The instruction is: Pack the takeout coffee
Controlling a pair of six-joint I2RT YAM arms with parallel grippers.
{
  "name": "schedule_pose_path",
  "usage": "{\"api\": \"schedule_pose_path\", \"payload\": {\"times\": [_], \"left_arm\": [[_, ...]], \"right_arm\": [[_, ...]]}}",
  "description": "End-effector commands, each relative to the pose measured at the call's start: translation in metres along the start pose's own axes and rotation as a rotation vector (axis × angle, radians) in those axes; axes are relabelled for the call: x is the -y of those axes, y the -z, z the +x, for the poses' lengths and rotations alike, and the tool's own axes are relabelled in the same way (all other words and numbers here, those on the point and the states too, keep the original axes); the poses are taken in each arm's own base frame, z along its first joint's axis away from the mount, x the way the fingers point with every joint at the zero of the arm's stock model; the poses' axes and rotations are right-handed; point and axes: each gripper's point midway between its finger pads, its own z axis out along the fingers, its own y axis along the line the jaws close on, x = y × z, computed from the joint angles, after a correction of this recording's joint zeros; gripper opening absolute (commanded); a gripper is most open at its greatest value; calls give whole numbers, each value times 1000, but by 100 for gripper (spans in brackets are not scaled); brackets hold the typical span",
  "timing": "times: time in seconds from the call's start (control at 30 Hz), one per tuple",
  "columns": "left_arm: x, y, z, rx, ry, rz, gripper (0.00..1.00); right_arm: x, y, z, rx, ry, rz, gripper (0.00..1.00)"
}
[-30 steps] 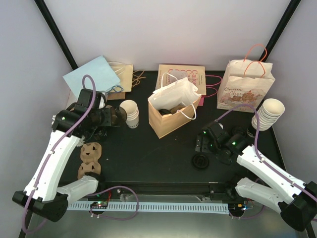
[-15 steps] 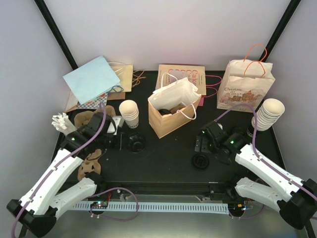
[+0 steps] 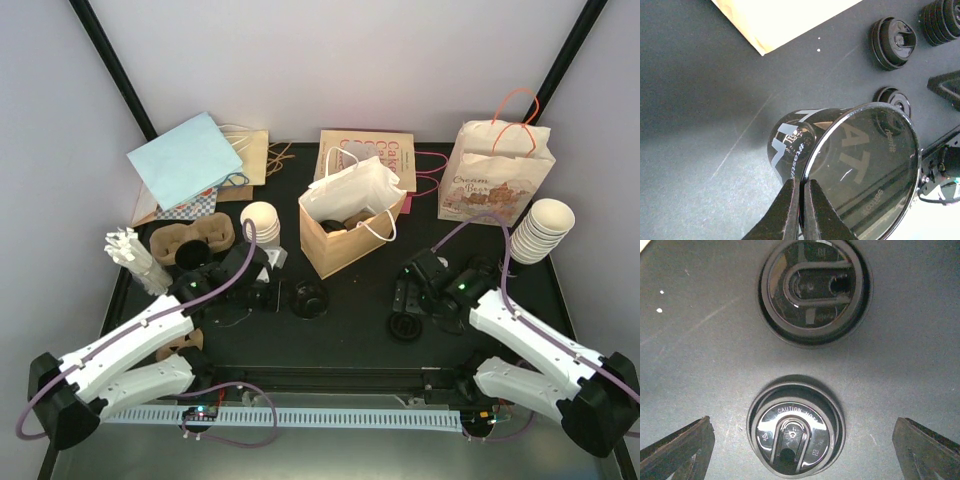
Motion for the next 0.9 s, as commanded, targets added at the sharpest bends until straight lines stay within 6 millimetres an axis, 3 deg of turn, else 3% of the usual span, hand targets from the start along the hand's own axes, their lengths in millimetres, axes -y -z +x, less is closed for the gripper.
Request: {"api": "schedule_pose_path", "payload": {"times": [0.0, 0.5, 0.87], "left_arm": [[17, -9, -20, 77, 3, 28, 2], [23, -44, -13, 17, -33, -3, 2], [14, -51, -7, -31, -28, -59, 5]], "right_arm": [[0, -9, 11, -55, -21, -4, 100], [7, -17, 18, -63, -49, 19, 100], [2, -18, 7, -62, -16, 51, 100]]}}
